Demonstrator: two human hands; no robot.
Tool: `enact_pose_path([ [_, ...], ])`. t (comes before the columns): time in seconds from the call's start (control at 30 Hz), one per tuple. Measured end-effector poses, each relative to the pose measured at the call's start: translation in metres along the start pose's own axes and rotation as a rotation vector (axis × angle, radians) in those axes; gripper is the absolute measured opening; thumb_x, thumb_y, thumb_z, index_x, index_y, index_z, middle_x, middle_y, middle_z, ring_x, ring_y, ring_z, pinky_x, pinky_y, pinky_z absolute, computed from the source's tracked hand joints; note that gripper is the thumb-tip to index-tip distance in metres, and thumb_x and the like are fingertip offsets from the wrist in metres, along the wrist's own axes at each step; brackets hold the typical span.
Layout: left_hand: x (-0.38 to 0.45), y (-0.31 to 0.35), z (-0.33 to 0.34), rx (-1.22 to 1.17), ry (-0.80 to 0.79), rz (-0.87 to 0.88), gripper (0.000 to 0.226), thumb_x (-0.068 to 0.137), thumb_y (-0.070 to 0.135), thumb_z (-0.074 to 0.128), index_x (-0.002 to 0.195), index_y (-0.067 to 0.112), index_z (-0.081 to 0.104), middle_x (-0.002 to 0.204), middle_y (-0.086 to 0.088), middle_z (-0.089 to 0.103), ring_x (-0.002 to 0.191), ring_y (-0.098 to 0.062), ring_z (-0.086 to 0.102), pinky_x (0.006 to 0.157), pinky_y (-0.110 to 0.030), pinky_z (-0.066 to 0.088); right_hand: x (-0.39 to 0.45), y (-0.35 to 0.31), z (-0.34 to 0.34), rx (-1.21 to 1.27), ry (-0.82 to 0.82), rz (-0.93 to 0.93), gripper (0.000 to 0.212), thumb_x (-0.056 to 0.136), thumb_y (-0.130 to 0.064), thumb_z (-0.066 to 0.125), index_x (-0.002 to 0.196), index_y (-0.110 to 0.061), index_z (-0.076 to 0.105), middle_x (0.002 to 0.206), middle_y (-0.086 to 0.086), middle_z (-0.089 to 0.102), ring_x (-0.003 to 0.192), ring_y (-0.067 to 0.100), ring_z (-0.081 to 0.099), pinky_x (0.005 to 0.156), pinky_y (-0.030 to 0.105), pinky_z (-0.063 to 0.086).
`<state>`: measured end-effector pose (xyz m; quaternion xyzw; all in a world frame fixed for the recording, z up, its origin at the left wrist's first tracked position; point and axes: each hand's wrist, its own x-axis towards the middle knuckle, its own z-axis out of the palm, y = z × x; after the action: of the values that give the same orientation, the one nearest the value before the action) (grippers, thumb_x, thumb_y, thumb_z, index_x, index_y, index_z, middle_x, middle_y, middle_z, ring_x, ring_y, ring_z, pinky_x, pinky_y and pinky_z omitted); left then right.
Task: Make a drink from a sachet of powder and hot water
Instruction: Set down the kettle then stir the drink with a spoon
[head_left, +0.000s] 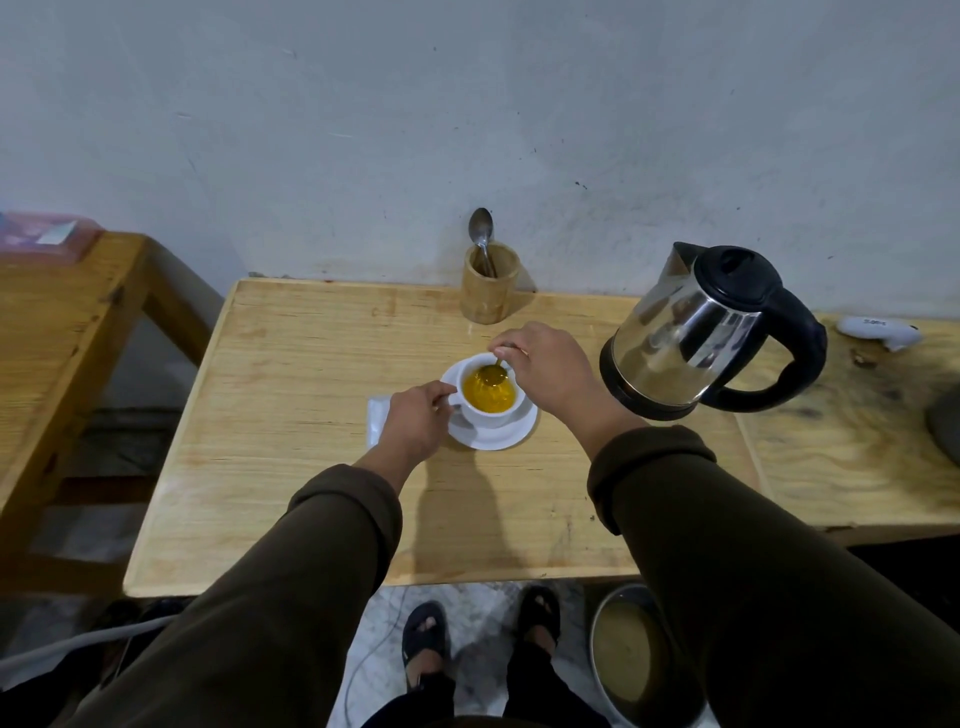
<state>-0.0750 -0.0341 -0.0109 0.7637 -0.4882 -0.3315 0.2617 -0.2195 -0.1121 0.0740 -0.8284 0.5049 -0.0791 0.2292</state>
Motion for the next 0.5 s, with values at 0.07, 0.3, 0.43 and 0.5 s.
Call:
enact_pose_path([
  [0.07, -0.001, 0.001, 0.0, -0.006, 0.002, -0.001, 0.032, 0.096, 0.016, 0.047, 0.125, 0.012, 0.059, 0.125, -0.01, 0.065, 0.116, -0.025, 0.058, 0.091, -0.026, 0.042, -0.001, -0.001, 0.001, 0.002, -0.016, -0.033, 0.028, 0.095, -0.028, 0.047, 0.11, -0.022, 0.07, 0.111, 0.005, 0.068, 0.105, 0.023, 0.06, 0.089, 0.035, 0.048],
  [0.3, -0.003, 0.002, 0.001, -0.022, 0.005, -0.012, 0.035, 0.097, 0.017, 0.046, 0.129, 0.013, 0.057, 0.128, -0.012, 0.063, 0.119, -0.026, 0.057, 0.095, -0.029, 0.043, -0.014, -0.001, -0.007, 0.057, -0.041, -0.045, 0.024, 0.093, -0.025, 0.053, 0.108, -0.02, 0.072, 0.115, 0.0, 0.071, 0.107, 0.017, 0.061, 0.092, 0.032, 0.05],
  [0.43, -0.009, 0.003, 0.003, -0.016, 0.008, -0.021, 0.039, 0.098, 0.013, 0.043, 0.136, 0.013, 0.05, 0.134, -0.014, 0.058, 0.123, -0.028, 0.054, 0.1, -0.029, 0.041, -0.019, 0.001, -0.012, -0.015, -0.069, -0.02, 0.021, 0.092, -0.021, 0.054, 0.106, -0.018, 0.07, 0.108, 0.005, 0.071, 0.1, 0.022, 0.063, 0.087, 0.035, 0.053],
  [0.5, -0.013, 0.004, 0.006, -0.039, -0.008, -0.044, 0.044, 0.097, 0.009, 0.043, 0.141, 0.014, 0.044, 0.137, -0.015, 0.055, 0.125, -0.028, 0.052, 0.101, -0.027, 0.039, -0.021, 0.002, -0.015, -0.115, -0.081, -0.01, 0.02, 0.091, -0.016, 0.052, 0.104, -0.015, 0.068, 0.104, 0.009, 0.07, 0.097, 0.026, 0.062, 0.083, 0.038, 0.053],
])
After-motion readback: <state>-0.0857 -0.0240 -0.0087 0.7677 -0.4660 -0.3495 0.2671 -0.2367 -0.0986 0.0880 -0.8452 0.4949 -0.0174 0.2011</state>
